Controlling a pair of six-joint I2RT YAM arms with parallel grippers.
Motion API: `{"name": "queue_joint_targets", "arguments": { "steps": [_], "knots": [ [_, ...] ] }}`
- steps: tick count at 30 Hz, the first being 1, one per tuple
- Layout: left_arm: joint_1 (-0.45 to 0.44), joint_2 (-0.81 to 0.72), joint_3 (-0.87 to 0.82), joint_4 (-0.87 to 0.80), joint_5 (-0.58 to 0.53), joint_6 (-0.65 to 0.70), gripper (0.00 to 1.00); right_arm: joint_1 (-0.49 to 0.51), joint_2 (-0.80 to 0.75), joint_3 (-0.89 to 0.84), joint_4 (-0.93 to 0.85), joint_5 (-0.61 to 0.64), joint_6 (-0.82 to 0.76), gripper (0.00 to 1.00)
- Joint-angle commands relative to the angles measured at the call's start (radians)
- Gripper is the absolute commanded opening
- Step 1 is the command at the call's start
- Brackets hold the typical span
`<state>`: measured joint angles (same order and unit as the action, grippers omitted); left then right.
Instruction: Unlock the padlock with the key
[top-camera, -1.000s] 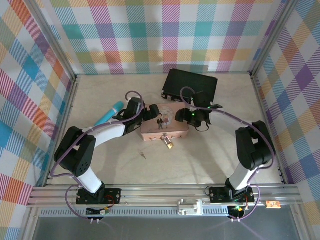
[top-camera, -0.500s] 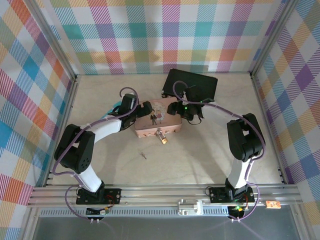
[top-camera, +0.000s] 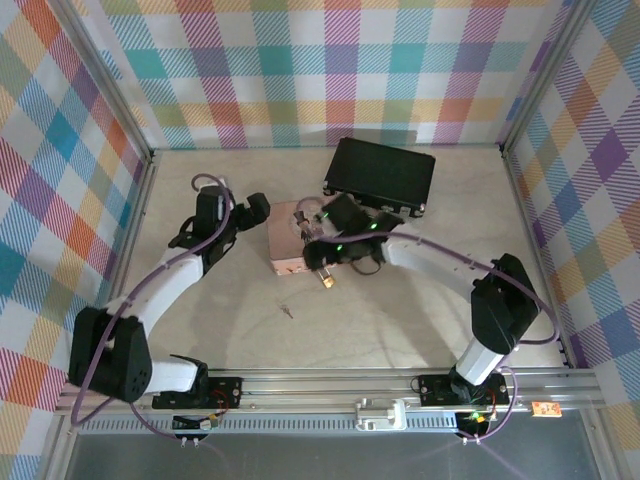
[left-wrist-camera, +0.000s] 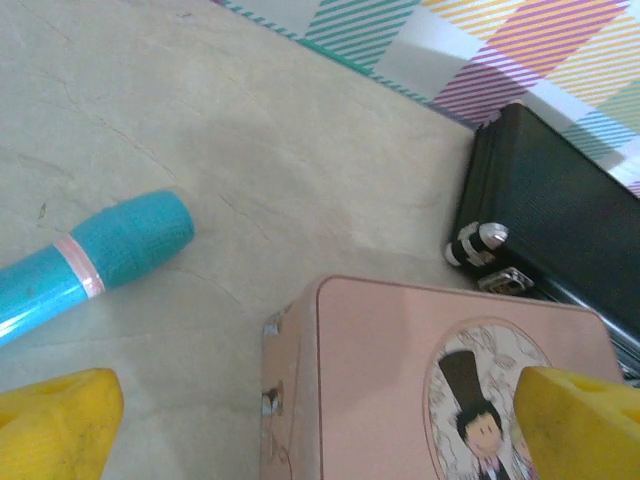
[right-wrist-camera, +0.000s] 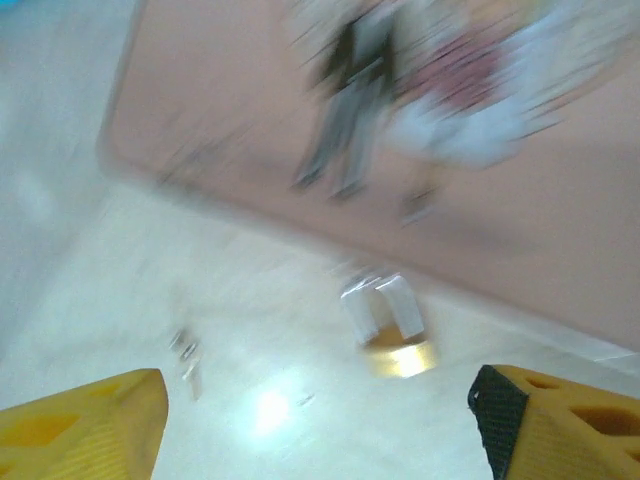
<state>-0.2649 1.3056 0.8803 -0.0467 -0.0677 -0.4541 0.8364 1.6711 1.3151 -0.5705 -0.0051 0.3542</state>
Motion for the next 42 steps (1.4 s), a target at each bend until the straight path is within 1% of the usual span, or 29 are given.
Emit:
{"name": "queue_joint_targets", "arguments": {
  "steps": [1, 4, 7, 10, 13, 17, 20, 22, 26, 30, 34, 37, 40, 42],
  "knots": [
    [0.016, -0.067, -0.054, -0.074, 0.024, -0.011, 1.0, 0.11, 0.069, 0.043, -0.082, 0.01, 0.006, 0.76],
    [0.038, -0.12, -0.079, -0.09, 0.016, -0.015, 1.0, 0.192, 0.162, 0.1, -0.079, 0.015, -0.001, 0.72],
    [0.069, -0.158, -0.1, -0.095, 0.017, -0.021, 1.0, 0.232, 0.271, 0.185, -0.117, 0.042, -0.016, 0.67],
    [0.112, -0.174, -0.117, -0.095, 0.049, -0.033, 1.0, 0.254, 0.35, 0.247, -0.126, 0.083, -0.041, 0.65],
    [0.159, -0.172, -0.133, -0.095, 0.09, -0.055, 1.0, 0.261, 0.411, 0.292, -0.127, 0.095, -0.048, 0.62],
    [0.233, -0.172, -0.162, -0.082, 0.14, -0.093, 1.0, 0.273, 0.463, 0.319, -0.13, 0.124, -0.042, 0.59],
    [0.271, -0.175, -0.181, -0.07, 0.162, -0.112, 1.0, 0.277, 0.485, 0.32, -0.128, 0.133, -0.023, 0.54],
    [0.287, -0.179, -0.185, -0.066, 0.169, -0.119, 1.0, 0.281, 0.496, 0.319, -0.131, 0.139, -0.017, 0.48],
    [0.294, -0.186, -0.183, -0.07, 0.163, -0.115, 1.0, 0.288, 0.503, 0.301, -0.124, 0.132, 0.0, 0.44],
    [0.294, -0.187, -0.18, -0.074, 0.158, -0.111, 1.0, 0.289, 0.502, 0.279, -0.112, 0.12, 0.022, 0.34],
    [0.294, -0.194, -0.18, -0.08, 0.183, -0.102, 1.0, 0.288, 0.489, 0.273, -0.105, 0.122, 0.033, 0.15],
    [0.294, -0.213, -0.179, -0.084, 0.199, -0.1, 1.0, 0.277, 0.452, 0.257, -0.091, 0.133, 0.051, 0.01],
    [0.292, -0.244, -0.173, -0.087, 0.229, -0.11, 1.0, 0.245, 0.366, 0.196, -0.041, 0.106, 0.074, 0.0],
    [0.285, -0.266, -0.173, -0.075, 0.256, -0.131, 1.0, 0.211, 0.282, 0.134, 0.018, 0.059, 0.082, 0.0]
  ]
}}
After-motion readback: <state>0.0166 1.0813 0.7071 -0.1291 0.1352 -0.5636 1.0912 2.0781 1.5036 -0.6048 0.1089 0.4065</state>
